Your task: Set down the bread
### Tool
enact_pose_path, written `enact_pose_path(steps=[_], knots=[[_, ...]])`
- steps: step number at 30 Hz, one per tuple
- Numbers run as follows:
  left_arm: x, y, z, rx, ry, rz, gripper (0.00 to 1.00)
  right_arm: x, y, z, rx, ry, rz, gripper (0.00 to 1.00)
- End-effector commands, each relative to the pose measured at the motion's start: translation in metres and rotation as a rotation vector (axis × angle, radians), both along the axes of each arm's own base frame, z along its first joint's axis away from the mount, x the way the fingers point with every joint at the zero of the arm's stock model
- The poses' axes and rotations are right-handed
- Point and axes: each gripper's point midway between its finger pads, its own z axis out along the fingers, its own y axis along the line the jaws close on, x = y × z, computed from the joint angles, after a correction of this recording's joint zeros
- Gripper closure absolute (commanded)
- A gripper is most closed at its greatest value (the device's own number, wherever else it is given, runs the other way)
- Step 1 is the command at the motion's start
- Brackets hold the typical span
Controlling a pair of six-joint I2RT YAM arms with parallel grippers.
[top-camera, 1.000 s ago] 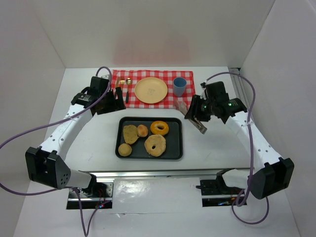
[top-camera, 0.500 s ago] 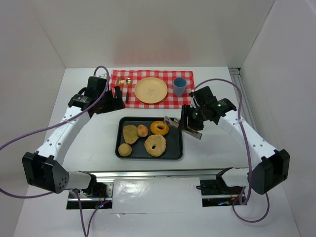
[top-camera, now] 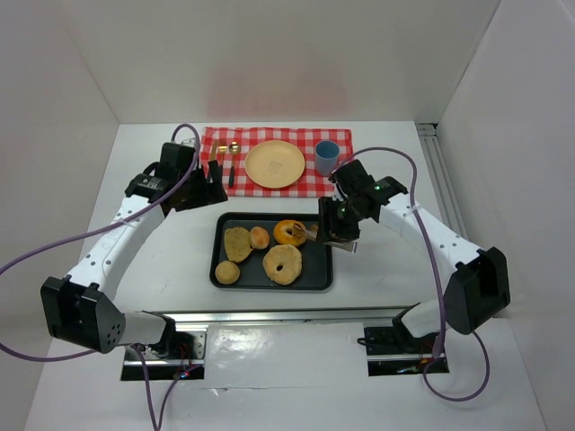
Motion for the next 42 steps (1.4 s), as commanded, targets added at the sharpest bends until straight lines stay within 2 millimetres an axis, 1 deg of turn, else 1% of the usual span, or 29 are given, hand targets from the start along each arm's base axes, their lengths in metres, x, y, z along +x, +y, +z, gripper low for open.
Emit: enact_pose_path(steps=[1, 5, 7, 8, 9, 10, 12, 13, 15, 16, 18, 19, 20, 21, 22, 23, 24, 25, 26, 28, 29, 32, 33, 35, 36, 38, 40, 41, 42], knots=[[0.0, 0.0, 0.012, -0.017, -0.041, 0.001, 0.05, 0.017, 0.009, 0.008, 0.027, -0.086, 0.014, 0.42], [0.001, 0.002, 0.012, -0.01, -0.043, 0.008, 0.05, 0.024, 0.009, 0.006, 0.024, -0.089, 0.012, 0.42], [0.001, 0.002, 0.012, -0.004, -0.044, 0.002, 0.05, 0.025, 0.009, -0.002, 0.01, -0.072, 0.02, 0.42], [0.001, 0.002, 0.012, -0.004, -0.044, 0.002, 0.05, 0.029, 0.009, -0.001, 0.007, -0.09, 0.014, 0.42], [0.001, 0.002, 0.012, -0.004, -0.044, 0.002, 0.05, 0.029, 0.009, -0.003, 0.007, -0.09, 0.014, 0.42], [0.001, 0.002, 0.012, -0.004, -0.044, 0.002, 0.05, 0.029, 0.009, -0.009, 0.002, -0.081, 0.015, 0.42], [0.001, 0.002, 0.012, -0.004, -0.044, 0.002, 0.05, 0.032, 0.011, -0.01, 0.014, -0.085, -0.002, 0.47], [0.0, 0.003, 0.008, -0.001, -0.035, 0.001, 0.05, 0.032, 0.011, -0.013, 0.008, -0.076, -0.002, 0.49], [0.0, 0.002, 0.008, -0.008, -0.034, 0.008, 0.05, 0.034, 0.012, -0.012, 0.013, -0.084, -0.002, 0.55], [-0.002, 0.003, 0.005, -0.005, -0.025, 0.008, 0.05, 0.036, 0.015, -0.007, 0.027, -0.092, 0.002, 0.6], [-0.001, 0.001, 0.009, -0.016, -0.041, 0.002, 0.05, 0.041, 0.016, 0.002, 0.029, -0.113, -0.002, 0.71], [-0.002, -0.001, 0.009, -0.025, -0.039, -0.006, 0.05, 0.044, 0.015, 0.011, 0.028, -0.135, -0.009, 0.83], [-0.002, -0.001, 0.009, -0.025, -0.039, -0.006, 0.05, 0.046, 0.016, 0.016, 0.034, -0.147, -0.009, 0.86], [-0.002, -0.001, 0.009, -0.025, -0.039, -0.006, 0.05, 0.045, 0.014, 0.021, 0.028, -0.155, -0.014, 0.89], [-0.001, -0.002, 0.013, -0.027, -0.048, -0.007, 0.05, 0.045, 0.013, 0.023, 0.024, -0.158, -0.005, 0.91], [-0.001, -0.002, 0.013, -0.027, -0.048, -0.007, 0.05, 0.047, 0.012, 0.034, 0.027, -0.183, -0.011, 0.93], [-0.001, -0.002, 0.013, -0.027, -0.048, -0.007, 0.05, 0.043, 0.01, 0.039, 0.023, -0.185, -0.003, 0.93], [0.0, -0.001, 0.009, -0.019, -0.039, -0.013, 0.05, 0.044, 0.007, 0.042, 0.012, -0.191, -0.01, 0.95], [0.001, 0.002, 0.009, -0.018, -0.039, -0.004, 0.05, 0.044, 0.004, 0.05, -0.001, -0.209, -0.011, 0.97], [-0.002, 0.002, 0.007, -0.021, -0.023, 0.003, 0.05, 0.046, 0.001, 0.058, -0.012, -0.227, -0.01, 0.97], [-0.005, 0.001, 0.001, -0.031, -0.003, 0.005, 0.05, 0.052, 0.003, 0.067, -0.01, -0.247, -0.016, 0.97], [-0.009, 0.0, -0.007, -0.038, 0.021, 0.006, 0.05, 0.061, 0.004, 0.076, -0.02, -0.275, -0.019, 0.97], [-0.009, 0.0, -0.007, -0.038, 0.021, 0.006, 0.05, 0.073, 0.008, 0.082, -0.009, -0.31, -0.027, 0.97], [-0.008, 0.002, -0.008, -0.03, 0.019, 0.014, 0.05, 0.086, 0.015, 0.087, 0.008, -0.339, -0.03, 0.97], [-0.008, 0.002, -0.008, -0.029, 0.019, 0.014, 0.05, 0.099, 0.023, 0.09, 0.02, -0.36, -0.032, 0.97], [-0.008, 0.002, -0.008, -0.029, 0.019, 0.014, 0.05, 0.116, 0.032, 0.091, 0.032, -0.382, -0.034, 0.97], [-0.008, 0.002, -0.008, -0.029, 0.019, 0.014, 0.05, 0.144, 0.042, 0.09, 0.028, -0.422, -0.053, 0.97], [-0.009, 0.005, -0.009, -0.034, 0.029, 0.031, 0.05, 0.154, 0.046, 0.089, 0.025, -0.433, -0.059, 0.97], [-0.01, 0.003, -0.009, -0.041, 0.031, 0.025, 0.05, 0.171, 0.053, 0.085, 0.019, -0.443, -0.067, 0.97]])
